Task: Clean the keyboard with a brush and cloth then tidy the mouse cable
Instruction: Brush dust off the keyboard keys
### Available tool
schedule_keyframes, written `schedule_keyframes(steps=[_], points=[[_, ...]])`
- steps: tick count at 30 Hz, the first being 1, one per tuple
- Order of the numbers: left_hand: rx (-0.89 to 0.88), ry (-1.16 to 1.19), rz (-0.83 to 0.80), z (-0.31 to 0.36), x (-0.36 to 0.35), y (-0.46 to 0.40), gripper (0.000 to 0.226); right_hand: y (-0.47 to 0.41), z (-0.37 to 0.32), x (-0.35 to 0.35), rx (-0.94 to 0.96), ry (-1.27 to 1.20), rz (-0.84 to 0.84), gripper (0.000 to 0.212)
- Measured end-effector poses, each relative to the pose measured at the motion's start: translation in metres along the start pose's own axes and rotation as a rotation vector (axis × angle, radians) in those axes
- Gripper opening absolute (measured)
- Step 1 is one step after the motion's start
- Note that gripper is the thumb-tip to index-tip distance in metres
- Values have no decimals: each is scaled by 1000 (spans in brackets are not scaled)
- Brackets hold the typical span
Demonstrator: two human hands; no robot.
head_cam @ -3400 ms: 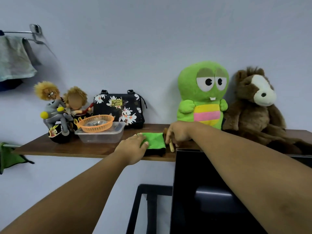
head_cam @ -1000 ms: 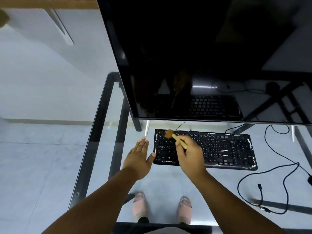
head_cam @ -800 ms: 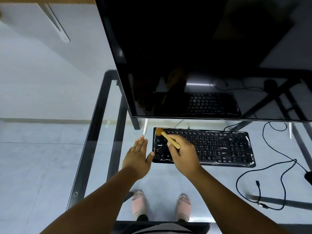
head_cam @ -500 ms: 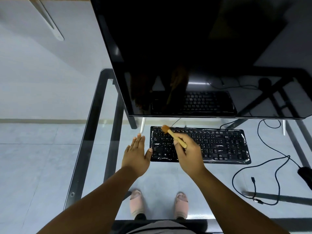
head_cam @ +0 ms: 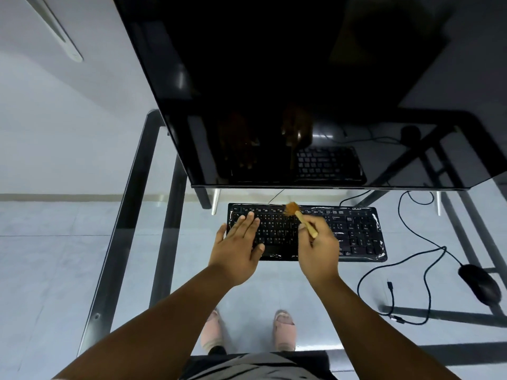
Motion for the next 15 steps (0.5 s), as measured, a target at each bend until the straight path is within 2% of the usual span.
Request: schedule_keyframes(steps=[4,7,9,13,15], points=[[32,-16,-47,3,-2,0,61,2,-3,-3,68,-33,-192,20],[39,-20,-46,5,0,-1,61,-3,8,4,20,64,-93,22],[42,-27,-48,7,-1,0,61,-5,7,10,63,102,-49,26],[54,-35,-47,7,-2,1,61,-1,-5,3,177,63,-292,25],[57,-51,-46,7,-4,1,62,0,1,5,162,147,-289,23]])
Point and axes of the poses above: each hand's wrist, its own y-axis away from the middle knuckle, its own x-axis out of the back of the hand, z = x × y, the point moved 4 cm from there along -y, towards the middle knuckle, and after that the axes turned 5 degrees about -y, right-handed, at the moved point
